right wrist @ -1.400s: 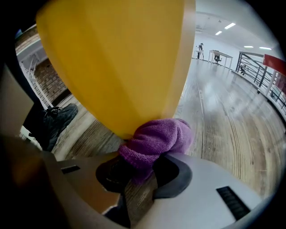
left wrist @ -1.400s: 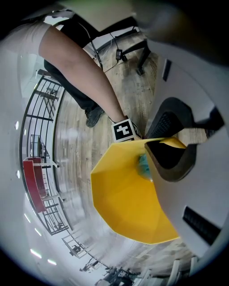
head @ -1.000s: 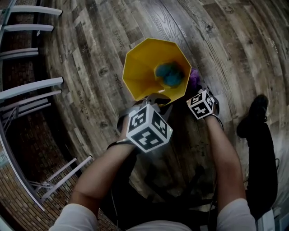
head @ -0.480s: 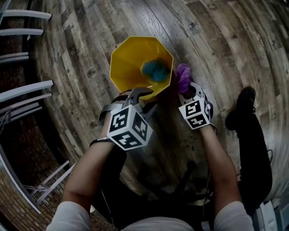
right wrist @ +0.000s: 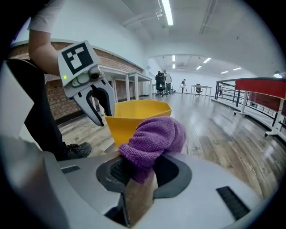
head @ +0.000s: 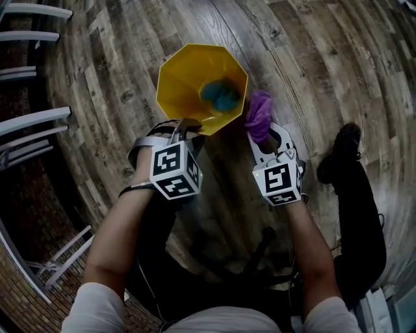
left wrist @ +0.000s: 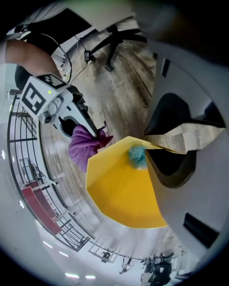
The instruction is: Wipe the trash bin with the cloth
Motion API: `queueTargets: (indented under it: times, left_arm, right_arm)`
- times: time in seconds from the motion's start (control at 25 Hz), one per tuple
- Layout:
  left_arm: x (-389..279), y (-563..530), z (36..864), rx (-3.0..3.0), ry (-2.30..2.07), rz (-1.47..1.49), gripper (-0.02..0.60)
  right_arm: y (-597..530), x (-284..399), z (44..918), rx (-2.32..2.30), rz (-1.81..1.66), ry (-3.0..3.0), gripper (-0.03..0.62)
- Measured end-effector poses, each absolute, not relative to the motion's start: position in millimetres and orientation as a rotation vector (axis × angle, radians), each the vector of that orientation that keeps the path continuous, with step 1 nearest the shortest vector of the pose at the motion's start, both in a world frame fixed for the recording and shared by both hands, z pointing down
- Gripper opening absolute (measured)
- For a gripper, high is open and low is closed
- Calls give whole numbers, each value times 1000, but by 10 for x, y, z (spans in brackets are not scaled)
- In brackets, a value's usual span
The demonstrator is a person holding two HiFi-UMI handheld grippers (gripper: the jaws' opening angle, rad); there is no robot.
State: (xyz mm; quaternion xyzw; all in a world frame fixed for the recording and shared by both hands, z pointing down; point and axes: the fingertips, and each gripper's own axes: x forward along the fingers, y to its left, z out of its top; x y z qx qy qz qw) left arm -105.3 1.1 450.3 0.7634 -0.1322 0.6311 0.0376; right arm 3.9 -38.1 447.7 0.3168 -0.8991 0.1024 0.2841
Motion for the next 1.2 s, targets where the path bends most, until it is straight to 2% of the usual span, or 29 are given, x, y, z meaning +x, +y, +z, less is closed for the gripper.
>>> queueTargets:
  times: [0.12,0.52,1.2]
  left_arm:
    - [-1047,-29,4506,2341,-440,1919,62]
    - [-746,49,4489,2545,-289,1845,14]
    - [-669,33,4456,2560,-247,1784,11]
  right_arm:
    - [-368,-2,4260,904,210,-2434,107]
    - [-392,-180,4457,811,191,-2435,107]
    - [-391,-339,5311,571,173,-2351,107]
